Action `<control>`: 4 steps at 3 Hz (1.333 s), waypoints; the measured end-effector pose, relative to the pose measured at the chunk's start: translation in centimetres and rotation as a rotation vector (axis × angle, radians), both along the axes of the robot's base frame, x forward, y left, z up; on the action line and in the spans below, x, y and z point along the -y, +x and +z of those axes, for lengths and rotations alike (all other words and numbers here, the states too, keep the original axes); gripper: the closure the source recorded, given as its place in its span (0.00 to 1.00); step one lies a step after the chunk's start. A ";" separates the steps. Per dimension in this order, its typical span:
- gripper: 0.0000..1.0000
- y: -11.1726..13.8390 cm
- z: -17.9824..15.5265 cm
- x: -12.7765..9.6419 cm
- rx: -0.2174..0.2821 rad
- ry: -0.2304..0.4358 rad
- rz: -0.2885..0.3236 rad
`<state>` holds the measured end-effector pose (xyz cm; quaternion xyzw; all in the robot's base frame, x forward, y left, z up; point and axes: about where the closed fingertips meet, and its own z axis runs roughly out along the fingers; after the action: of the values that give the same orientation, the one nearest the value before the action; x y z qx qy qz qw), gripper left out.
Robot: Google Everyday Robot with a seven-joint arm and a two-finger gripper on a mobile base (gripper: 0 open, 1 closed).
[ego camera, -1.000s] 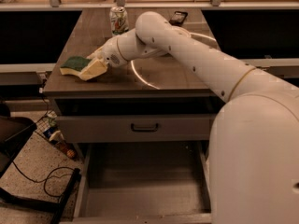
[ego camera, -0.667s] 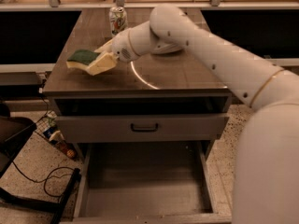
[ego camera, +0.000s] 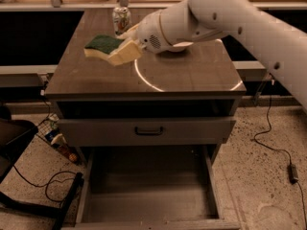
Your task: Place sponge into middle drawer
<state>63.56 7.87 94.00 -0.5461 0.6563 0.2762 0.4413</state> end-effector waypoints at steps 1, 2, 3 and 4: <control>1.00 -3.7 1.5 2.9 0.013 -0.047 -0.076; 1.00 -8.3 0.7 5.7 0.008 -0.089 -0.172; 1.00 -13.4 -4.1 9.9 -0.059 -0.100 -0.297; 1.00 -15.3 -7.3 12.4 -0.125 -0.107 -0.372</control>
Offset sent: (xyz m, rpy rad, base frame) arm -0.1469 -0.1028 -0.0313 -0.1613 0.0390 -0.3110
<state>48.27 -4.52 86.72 -0.4199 0.7857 0.1877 0.4136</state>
